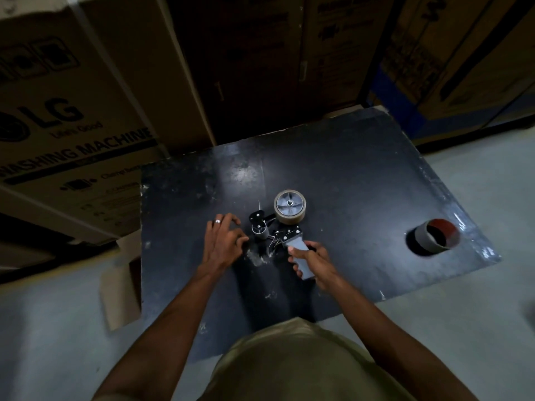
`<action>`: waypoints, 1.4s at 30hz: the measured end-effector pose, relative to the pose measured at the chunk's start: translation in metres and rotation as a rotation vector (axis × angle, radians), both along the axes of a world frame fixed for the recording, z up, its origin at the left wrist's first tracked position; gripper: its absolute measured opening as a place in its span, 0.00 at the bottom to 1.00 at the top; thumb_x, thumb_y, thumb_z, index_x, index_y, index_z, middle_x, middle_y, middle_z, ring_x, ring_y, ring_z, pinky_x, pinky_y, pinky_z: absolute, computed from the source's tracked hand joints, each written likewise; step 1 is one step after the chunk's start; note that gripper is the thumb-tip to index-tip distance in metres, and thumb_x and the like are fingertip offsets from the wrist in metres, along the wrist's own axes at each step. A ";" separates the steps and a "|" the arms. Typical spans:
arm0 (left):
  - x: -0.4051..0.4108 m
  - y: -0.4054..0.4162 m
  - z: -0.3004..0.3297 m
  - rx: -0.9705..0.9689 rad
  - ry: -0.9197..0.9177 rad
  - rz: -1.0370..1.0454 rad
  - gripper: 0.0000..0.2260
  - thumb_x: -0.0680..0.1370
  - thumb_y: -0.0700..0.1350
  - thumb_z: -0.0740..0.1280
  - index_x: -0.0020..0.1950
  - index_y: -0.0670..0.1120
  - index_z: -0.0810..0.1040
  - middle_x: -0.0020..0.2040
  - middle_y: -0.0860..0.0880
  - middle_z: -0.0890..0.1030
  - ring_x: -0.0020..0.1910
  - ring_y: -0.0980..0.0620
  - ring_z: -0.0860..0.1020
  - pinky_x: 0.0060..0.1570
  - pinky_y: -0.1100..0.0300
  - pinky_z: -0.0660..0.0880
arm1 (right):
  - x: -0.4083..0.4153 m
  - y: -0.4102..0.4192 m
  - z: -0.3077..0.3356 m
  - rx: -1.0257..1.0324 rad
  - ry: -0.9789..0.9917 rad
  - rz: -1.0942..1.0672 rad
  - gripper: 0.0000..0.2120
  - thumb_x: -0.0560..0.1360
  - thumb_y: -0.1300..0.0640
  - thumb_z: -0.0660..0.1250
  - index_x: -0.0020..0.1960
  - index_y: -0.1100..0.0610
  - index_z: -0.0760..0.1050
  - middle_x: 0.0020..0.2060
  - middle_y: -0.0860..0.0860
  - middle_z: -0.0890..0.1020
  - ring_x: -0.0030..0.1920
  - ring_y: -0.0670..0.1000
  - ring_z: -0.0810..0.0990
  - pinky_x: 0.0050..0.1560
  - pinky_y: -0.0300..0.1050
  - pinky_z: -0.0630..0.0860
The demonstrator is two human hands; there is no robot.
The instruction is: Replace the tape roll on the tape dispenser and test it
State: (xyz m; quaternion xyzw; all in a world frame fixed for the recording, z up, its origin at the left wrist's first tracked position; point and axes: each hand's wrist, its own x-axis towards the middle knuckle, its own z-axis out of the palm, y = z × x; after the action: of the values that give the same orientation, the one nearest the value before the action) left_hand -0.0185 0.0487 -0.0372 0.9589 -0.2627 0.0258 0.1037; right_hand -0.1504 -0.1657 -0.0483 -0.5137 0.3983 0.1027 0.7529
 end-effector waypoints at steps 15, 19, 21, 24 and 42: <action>0.031 -0.027 0.011 -0.046 0.132 -0.190 0.38 0.70 0.39 0.75 0.75 0.58 0.62 0.73 0.44 0.63 0.64 0.44 0.73 0.57 0.49 0.78 | 0.011 -0.002 -0.011 -0.574 0.002 0.143 0.36 0.55 0.48 0.84 0.56 0.42 0.68 0.48 0.50 0.83 0.47 0.51 0.83 0.52 0.51 0.81; 0.048 -0.032 0.008 0.030 0.042 -0.490 0.37 0.67 0.32 0.71 0.73 0.54 0.68 0.70 0.46 0.72 0.63 0.44 0.73 0.56 0.48 0.77 | 0.017 0.006 0.014 -1.077 -0.039 0.388 0.48 0.60 0.50 0.82 0.74 0.49 0.62 0.63 0.54 0.69 0.64 0.56 0.67 0.65 0.54 0.72; 0.053 -0.031 0.006 0.017 0.044 -0.556 0.32 0.65 0.31 0.71 0.69 0.47 0.74 0.63 0.44 0.79 0.58 0.42 0.76 0.54 0.49 0.77 | 0.017 0.013 0.017 -1.341 -0.105 0.527 0.48 0.60 0.54 0.79 0.76 0.49 0.62 0.66 0.55 0.67 0.65 0.58 0.64 0.65 0.57 0.70; 0.056 -0.032 0.007 -0.009 0.034 -0.590 0.26 0.66 0.32 0.71 0.64 0.43 0.78 0.59 0.42 0.81 0.53 0.39 0.79 0.51 0.48 0.78 | 0.019 0.025 0.016 -1.473 -0.208 0.712 0.43 0.59 0.60 0.75 0.72 0.47 0.67 0.68 0.54 0.69 0.65 0.59 0.66 0.62 0.56 0.70; 0.055 -0.027 0.008 -0.135 0.051 -0.580 0.15 0.76 0.46 0.58 0.57 0.45 0.81 0.46 0.43 0.80 0.42 0.42 0.78 0.39 0.50 0.77 | 0.041 0.008 0.009 -1.615 -0.455 0.826 0.12 0.76 0.42 0.67 0.54 0.46 0.84 0.49 0.43 0.81 0.55 0.54 0.75 0.48 0.52 0.67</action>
State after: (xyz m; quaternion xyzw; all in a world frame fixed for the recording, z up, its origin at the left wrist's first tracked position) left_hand 0.0364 0.0219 -0.0292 0.8351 -0.5208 -0.0118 0.1767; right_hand -0.1095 -0.1582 -0.0393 -0.9899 -0.0221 -0.0486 0.1316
